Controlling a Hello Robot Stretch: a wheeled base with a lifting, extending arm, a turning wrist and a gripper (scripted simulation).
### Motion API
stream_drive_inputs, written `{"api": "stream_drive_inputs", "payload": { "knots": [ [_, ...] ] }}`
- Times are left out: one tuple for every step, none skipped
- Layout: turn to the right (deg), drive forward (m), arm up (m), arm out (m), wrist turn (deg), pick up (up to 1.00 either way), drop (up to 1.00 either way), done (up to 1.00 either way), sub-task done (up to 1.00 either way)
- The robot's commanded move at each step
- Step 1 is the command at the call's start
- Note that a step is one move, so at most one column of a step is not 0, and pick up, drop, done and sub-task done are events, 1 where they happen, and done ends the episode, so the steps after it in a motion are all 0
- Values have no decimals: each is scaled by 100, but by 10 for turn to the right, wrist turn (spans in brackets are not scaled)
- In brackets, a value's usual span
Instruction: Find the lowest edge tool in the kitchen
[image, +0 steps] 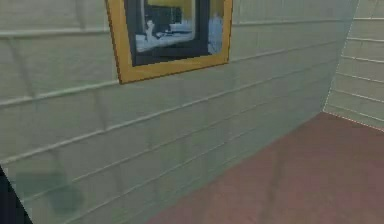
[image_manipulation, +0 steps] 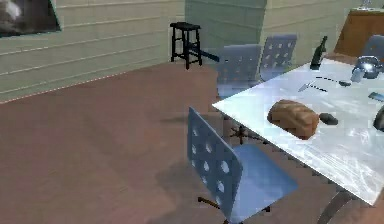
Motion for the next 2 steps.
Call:
{"api": "stream_drive_inputs", "payload": {
  "knots": [
    [450,0,0,0,0,0,0,0,0],
    [180,0,0,0,0,0,0,0,0]
  ]
}}
